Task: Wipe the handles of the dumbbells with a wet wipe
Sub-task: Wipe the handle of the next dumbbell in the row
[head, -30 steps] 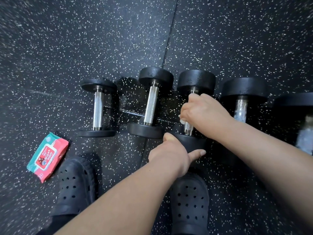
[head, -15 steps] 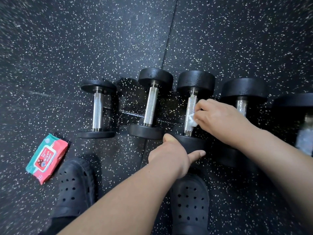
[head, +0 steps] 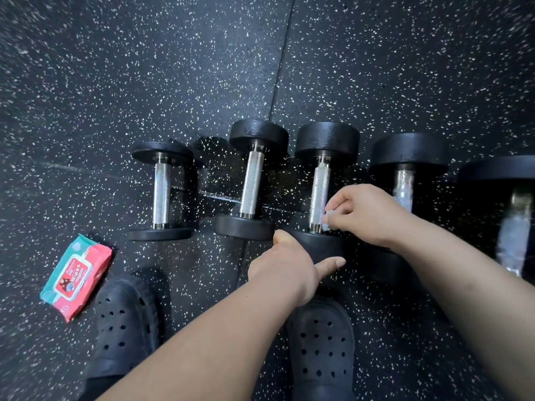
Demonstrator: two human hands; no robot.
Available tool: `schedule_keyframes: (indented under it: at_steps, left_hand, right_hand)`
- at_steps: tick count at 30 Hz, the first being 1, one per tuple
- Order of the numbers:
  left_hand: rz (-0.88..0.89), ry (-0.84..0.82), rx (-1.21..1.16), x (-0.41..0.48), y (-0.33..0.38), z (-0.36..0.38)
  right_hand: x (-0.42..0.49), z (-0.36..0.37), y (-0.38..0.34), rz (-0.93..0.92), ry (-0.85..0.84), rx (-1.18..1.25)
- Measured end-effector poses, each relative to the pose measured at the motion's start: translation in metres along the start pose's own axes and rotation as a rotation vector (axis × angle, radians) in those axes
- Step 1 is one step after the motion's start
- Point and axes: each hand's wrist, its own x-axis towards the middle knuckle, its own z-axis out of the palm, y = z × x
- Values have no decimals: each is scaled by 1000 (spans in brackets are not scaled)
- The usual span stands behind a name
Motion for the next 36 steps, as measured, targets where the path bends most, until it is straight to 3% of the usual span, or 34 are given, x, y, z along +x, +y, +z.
schedule_keyframes:
  at_steps: [3,9,14,20,22,26,29,32,36]
  left_hand:
    - [9,3,2,1,0,1]
    - [8,5,-10,1,-1,1]
    - [1,8,-4,2,-1,2]
    - [2,7,-13,4,-2,3]
    - [-12,-6,-22,4,-1,3]
    - [-20,-13,-35,5,-1,4]
    - [-27,-21,-47,6,-2,4]
    - [-32,-26,-59,6,0,4]
    - [-31,-23,-51,4,0,3]
  right_hand:
    - [-4,-6,5,34,-101,118]
    - [3,9,11,94,-90,226]
    - [15,11,14,226,-214,422]
    - [19,24,11,225,-319,562]
    - [15,20,4,220,-203,403]
    - [2,12,-21,138,20,-156]
    - [-3,8,-31,-26,141,-293]
    - [-2,8,-39,-227,164,-330]
    - [14,16,-45,-503,78,-788]
